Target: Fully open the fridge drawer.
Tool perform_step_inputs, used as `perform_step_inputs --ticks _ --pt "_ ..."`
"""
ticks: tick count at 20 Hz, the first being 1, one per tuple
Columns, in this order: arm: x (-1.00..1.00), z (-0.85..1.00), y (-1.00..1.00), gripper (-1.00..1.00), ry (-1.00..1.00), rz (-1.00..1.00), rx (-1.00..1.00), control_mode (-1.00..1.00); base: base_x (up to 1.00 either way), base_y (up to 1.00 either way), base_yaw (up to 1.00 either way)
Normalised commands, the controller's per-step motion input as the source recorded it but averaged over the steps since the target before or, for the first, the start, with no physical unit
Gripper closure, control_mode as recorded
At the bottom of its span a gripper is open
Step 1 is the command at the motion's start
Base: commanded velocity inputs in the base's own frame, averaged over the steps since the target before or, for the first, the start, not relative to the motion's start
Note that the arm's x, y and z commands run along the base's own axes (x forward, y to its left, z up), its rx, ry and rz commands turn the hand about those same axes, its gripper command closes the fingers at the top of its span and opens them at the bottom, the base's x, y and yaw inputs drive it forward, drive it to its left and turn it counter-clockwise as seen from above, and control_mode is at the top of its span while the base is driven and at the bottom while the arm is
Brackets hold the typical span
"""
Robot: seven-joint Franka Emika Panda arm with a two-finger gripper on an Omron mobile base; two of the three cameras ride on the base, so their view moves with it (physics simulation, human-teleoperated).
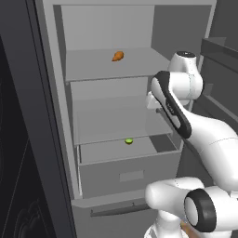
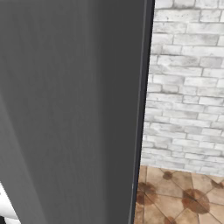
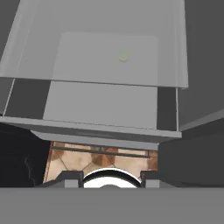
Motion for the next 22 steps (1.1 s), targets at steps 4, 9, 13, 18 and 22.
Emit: perform_step_inputs --ticks 4,9,13,18,22 --pt "-0.24 -0.14 0.00 -1.00 0.00 0.00 0.00 -1.00 0.00 0.00 0.00" --pt "-0.47 -0.35 0.00 -1.00 0.00 0.01 0.00 -1.00 0.00 0.00 0.00" --pt "-0.18 -0.44 0.00 -1.00 0.00 0.01 0.00 -1.00 0.00 0.00 0.00" --pt "-0.01 -0.49 0.03 -1.00 0.01 0.00 0.00 -1.00 0.00 0.00 0.00" --pt "0.00 -0.44 0.00 -1.00 0.01 0.00 0.00 -1.00 0.00 0.00 0.00"
